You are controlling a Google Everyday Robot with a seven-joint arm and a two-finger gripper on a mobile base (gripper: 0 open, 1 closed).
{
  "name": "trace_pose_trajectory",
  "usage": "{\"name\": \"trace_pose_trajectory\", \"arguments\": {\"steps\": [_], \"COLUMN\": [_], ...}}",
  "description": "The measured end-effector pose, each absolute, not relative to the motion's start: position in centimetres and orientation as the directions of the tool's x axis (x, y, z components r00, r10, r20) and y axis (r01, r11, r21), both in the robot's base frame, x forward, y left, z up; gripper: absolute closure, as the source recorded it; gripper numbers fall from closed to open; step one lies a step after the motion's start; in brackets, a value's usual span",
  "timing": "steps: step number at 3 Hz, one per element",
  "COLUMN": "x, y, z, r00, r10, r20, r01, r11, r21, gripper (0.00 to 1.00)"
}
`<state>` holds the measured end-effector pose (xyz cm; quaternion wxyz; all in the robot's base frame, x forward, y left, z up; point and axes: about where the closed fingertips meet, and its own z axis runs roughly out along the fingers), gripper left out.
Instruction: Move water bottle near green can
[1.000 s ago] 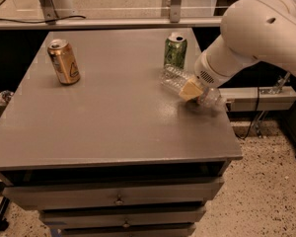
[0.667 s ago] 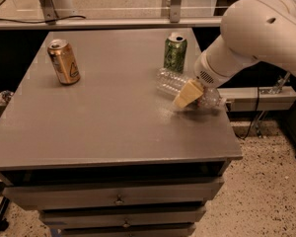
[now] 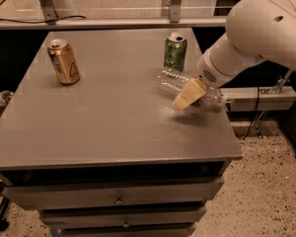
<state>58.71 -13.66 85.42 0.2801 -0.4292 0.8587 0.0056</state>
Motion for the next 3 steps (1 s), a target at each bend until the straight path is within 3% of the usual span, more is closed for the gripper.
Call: {"name": "trace_pose_trajectory", "arguments": {"steps": [3], "x": [55.9], "y": [-22.4], "z": [95.5], "r00": [-0.386], "r10": [-0.627], "r20": [-0.677], "r01": [-0.803], "r11": [0.589], "r21": [-0.088], "gripper": [0.00]}}
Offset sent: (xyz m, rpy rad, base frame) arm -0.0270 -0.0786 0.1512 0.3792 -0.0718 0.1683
